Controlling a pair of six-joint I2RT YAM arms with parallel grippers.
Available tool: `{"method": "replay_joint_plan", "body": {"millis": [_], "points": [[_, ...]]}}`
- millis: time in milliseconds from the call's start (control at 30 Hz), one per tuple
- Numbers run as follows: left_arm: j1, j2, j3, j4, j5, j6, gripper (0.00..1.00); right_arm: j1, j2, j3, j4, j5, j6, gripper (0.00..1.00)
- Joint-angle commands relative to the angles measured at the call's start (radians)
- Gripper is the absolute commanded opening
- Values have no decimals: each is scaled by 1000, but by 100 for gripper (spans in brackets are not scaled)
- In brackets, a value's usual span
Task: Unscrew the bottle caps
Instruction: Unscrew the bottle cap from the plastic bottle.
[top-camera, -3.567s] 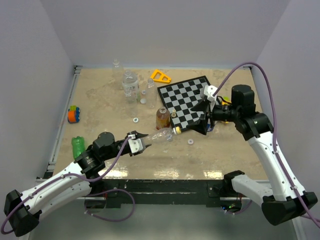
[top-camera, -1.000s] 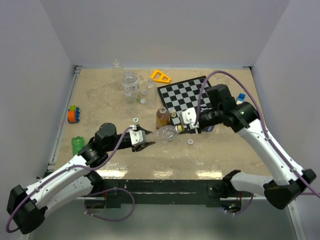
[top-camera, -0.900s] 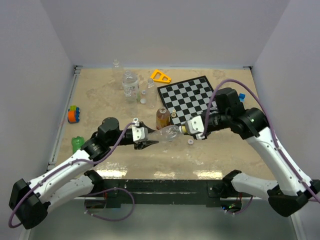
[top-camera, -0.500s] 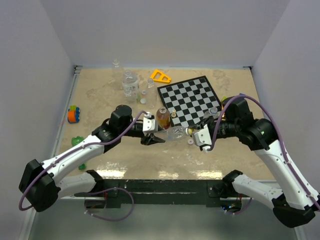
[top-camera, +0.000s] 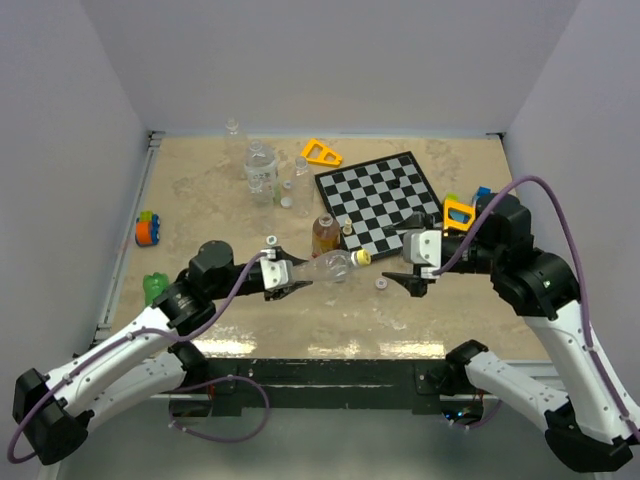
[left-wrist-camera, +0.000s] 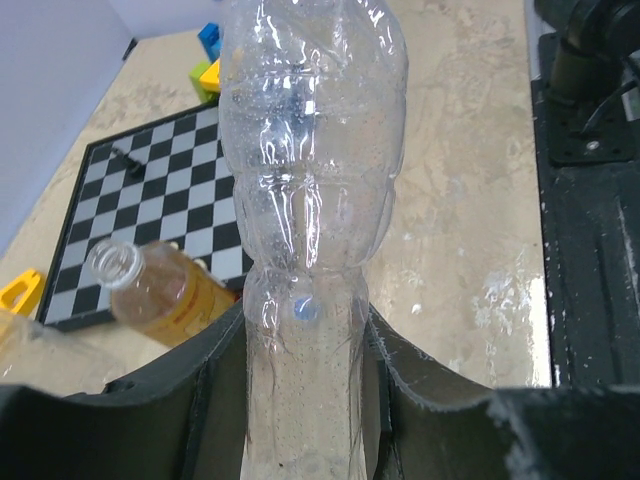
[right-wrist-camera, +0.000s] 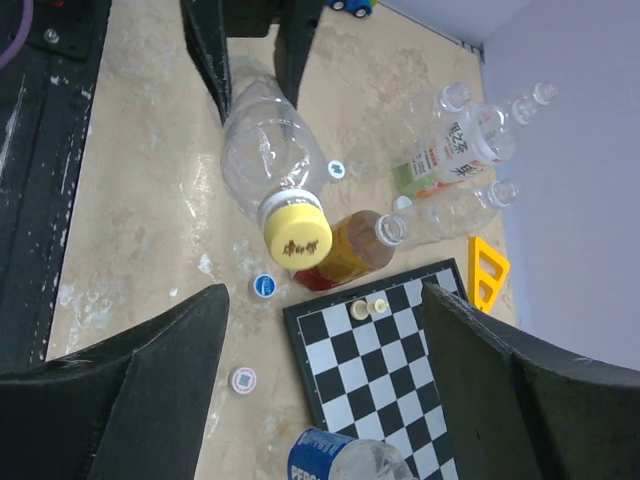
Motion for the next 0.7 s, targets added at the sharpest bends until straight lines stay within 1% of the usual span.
{"method": "replay_joint_plan", "body": {"millis": [0,100,233,333,533,667], "points": [[-10,-117,-62,16,-145,0,0,-55,-41,51,31,-80,159,82],[-16,-177,-97,10,-190,-6,0,-94,-49,35,30,-149,202,84],[-19,-202,-118,9,-228,1,0,-135,-27,9,76,-230,305,87],[-19,-206,-129,23,-244,9,0,-150,10,-11,140,-229,404,88],[-19,-231,-175,48,-262,12,0,-161,105,-49,324,-178,710,87],[-19,-243,-186,49,-267,4,0,-161,161,-46,364,-187,839,86]]}}
